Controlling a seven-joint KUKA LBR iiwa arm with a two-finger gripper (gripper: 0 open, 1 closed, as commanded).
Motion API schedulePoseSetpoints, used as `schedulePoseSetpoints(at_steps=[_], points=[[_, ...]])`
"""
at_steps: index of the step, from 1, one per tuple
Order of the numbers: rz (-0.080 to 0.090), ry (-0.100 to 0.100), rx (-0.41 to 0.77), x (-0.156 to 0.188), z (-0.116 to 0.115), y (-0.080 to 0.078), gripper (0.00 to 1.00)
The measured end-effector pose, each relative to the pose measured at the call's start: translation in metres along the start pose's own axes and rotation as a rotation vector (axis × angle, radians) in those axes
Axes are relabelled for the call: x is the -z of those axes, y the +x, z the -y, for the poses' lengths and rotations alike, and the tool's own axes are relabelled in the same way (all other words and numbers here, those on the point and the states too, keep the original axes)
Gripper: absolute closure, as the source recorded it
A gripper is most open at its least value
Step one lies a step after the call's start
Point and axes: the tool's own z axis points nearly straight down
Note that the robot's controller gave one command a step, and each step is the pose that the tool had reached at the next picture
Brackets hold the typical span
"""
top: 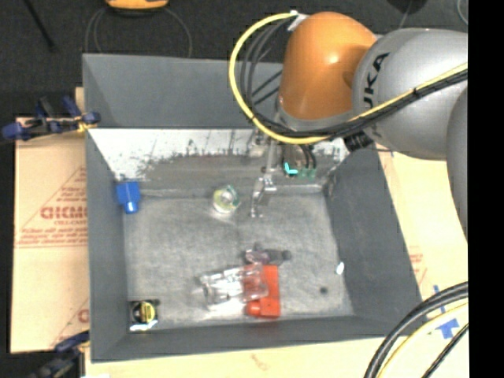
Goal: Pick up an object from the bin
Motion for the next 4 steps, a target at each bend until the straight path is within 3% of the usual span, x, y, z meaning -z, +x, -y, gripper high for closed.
schedulePoseSetpoints(at_steps=[1, 2, 3, 4], points=[[0.004, -0.003, 0.115, -0.083, 0.017, 0.078, 0.0], [0.033, 0.003, 0.447, -0.123, 0.033, 0.155, 0.0], [0.01, 0.002, 0.84, -0.144, 0.038, 0.111, 0.0], [0.018, 0.009, 1.236, -0.143, 0.041, 0.121, 0.0]])
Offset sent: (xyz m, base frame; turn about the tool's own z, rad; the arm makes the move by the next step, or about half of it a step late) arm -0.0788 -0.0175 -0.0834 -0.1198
